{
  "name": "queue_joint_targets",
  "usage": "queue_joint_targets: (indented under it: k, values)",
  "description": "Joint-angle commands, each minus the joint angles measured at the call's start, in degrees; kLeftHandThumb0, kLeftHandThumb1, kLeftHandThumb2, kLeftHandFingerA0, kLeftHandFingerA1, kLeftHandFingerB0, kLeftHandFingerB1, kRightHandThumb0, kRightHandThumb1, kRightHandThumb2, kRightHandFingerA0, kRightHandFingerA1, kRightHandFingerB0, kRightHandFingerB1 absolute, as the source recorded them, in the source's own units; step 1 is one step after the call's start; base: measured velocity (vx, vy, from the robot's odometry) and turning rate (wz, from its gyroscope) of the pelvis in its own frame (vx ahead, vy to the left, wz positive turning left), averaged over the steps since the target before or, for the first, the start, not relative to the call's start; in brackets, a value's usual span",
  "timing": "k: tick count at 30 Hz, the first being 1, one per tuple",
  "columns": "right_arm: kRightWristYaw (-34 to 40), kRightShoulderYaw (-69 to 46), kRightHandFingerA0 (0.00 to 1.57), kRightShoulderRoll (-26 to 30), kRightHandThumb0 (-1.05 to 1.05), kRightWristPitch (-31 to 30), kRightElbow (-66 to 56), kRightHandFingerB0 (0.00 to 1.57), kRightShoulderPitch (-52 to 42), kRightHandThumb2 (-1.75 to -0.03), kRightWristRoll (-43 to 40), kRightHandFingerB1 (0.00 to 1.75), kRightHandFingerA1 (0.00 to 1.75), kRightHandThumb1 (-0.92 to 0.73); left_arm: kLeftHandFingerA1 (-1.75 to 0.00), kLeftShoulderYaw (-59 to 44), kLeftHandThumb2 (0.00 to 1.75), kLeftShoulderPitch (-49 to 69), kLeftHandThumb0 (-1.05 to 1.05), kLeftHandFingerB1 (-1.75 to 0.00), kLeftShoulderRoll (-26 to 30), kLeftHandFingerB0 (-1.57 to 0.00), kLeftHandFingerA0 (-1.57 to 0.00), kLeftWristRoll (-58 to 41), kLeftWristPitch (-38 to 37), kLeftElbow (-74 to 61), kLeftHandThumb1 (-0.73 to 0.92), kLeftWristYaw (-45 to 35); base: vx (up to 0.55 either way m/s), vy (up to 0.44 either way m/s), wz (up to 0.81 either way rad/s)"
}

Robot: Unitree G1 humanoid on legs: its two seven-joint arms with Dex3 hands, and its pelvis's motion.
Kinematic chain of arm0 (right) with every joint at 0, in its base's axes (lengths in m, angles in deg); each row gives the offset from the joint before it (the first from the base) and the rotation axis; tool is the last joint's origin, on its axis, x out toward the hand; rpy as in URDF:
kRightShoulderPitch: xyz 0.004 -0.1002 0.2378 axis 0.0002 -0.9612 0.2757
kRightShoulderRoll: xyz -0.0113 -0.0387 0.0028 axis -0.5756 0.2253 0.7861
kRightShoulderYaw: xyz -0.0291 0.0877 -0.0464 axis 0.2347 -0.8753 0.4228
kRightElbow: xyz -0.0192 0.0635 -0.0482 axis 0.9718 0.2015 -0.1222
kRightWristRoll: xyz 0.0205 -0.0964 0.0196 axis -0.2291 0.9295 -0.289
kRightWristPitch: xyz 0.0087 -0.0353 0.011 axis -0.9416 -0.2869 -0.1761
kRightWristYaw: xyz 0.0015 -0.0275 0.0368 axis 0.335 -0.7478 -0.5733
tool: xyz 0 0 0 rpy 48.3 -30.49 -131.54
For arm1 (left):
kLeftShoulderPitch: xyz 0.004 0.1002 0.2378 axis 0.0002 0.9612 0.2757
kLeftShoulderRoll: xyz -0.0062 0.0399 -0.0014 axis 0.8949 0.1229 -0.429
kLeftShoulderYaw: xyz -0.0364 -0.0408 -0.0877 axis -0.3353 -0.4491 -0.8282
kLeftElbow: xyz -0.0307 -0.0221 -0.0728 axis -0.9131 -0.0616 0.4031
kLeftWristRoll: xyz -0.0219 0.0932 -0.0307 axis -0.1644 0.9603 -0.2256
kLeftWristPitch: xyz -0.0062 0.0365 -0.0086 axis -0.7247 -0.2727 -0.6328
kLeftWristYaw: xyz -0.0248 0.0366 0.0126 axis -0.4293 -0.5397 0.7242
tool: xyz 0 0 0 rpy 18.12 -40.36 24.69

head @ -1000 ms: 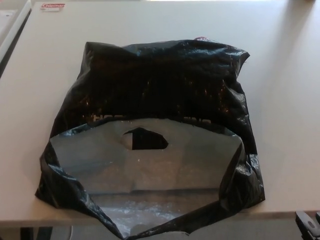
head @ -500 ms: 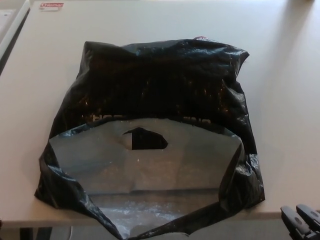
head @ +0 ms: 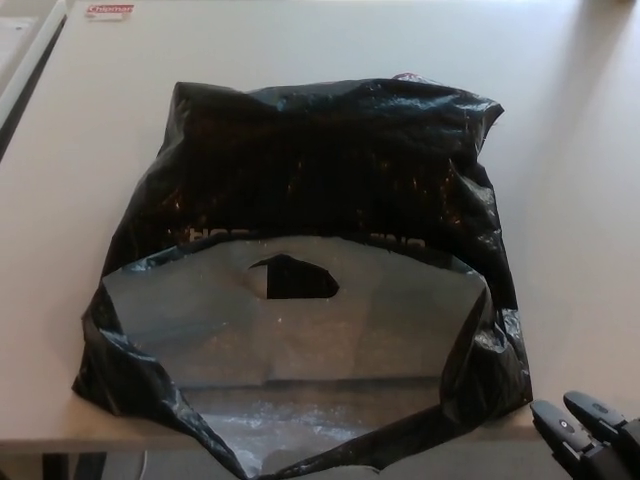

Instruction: A plastic bag is kept infront of the robot in the middle of the desk and the robot uses both its hands to grab it from the top and lifts it up and then releases it.

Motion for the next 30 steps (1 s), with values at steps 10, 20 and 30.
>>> queue_joint_targets:
  k: [10, 20, 30]
  values:
    - [-15.8, -1.2, 0.18, 1.6, -0.56, 5.7, 0.0, 0.08, 0.1, -0.67, -12.7, 0.35, 0.41, -0.41, -0.33, 3.2, 0.58, -6.6, -0.34, -0.32, -0.3, -0.15, -0.21, -7.0, 8.4, -9.1, 0.40, -10.6, 0.00, 0.000, 0.00]
    - [-26.8, -4.3, 0.00, 1.7, -0.30, 3.0, -5.7, 0.00, -0.1, -0.88, -19.3, 0.48, 0.48, -0.32, -0.33, 4.7, 0.57, -15.4, -0.31, -0.31, -2.6, -0.15, -0.20, -6.6, 9.9, -0.4, 0.39, -11.9, 0.00, 0.000, 0.00]
    - [-36.4, -10.7, 0.00, 1.6, -0.31, -1.8, -13.4, 0.00, 4.7, -0.87, -26.1, 0.48, 0.47, -0.30, -0.31, 4.8, 0.58, -21.2, -0.34, -0.30, -3.7, -0.14, -0.16, -5.5, 11.4, 6.5, 0.41, -11.7, 0.00, 0.000, 0.00]
